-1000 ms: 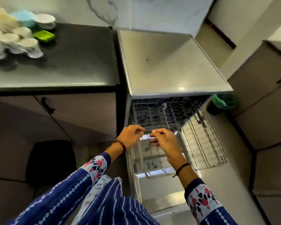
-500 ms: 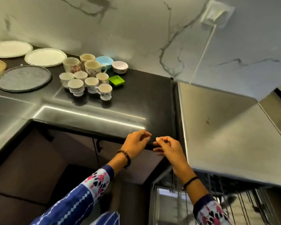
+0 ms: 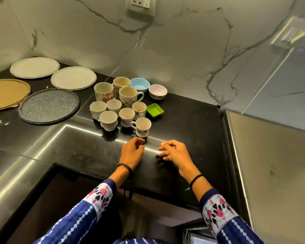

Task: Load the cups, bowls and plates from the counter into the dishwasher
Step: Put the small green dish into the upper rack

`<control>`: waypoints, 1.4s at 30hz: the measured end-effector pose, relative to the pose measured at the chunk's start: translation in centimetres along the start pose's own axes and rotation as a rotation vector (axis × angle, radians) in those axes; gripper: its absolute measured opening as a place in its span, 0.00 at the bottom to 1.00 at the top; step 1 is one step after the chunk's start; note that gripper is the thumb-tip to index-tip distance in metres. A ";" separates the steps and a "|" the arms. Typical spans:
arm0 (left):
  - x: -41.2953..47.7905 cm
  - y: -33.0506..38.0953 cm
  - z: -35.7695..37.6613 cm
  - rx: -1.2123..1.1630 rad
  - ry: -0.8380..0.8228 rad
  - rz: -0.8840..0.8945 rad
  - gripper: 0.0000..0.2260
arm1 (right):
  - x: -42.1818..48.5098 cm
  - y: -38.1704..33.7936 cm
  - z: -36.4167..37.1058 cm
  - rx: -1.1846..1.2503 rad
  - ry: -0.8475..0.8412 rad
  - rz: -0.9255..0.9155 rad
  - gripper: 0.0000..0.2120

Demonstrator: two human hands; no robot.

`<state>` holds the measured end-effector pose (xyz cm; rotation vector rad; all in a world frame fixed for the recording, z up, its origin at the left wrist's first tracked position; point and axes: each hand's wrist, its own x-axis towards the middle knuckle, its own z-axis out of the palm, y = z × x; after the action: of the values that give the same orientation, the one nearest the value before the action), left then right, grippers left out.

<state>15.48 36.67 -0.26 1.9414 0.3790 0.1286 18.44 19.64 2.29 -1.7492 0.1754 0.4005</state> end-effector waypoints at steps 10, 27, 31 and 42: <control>3.8 2.6 1.7 -0.021 -0.090 0.076 0.11 | 6.6 -2.5 1.0 -0.039 -0.026 0.012 0.06; 9.0 7.0 7.8 -0.164 -0.207 -0.203 0.43 | 17.6 -5.5 -0.3 -0.066 -0.015 0.055 0.12; 11.3 5.4 10.1 -0.247 -0.133 -0.266 0.52 | 18.8 -6.2 -0.2 -0.105 -0.018 0.043 0.11; 8.9 6.2 10.1 -0.212 -0.016 -0.216 0.30 | 15.8 -4.7 -2.6 -0.034 0.060 0.084 0.05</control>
<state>27.81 28.47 0.71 1.6805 0.5402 0.0120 35.06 19.73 1.34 -1.7930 0.2871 0.4142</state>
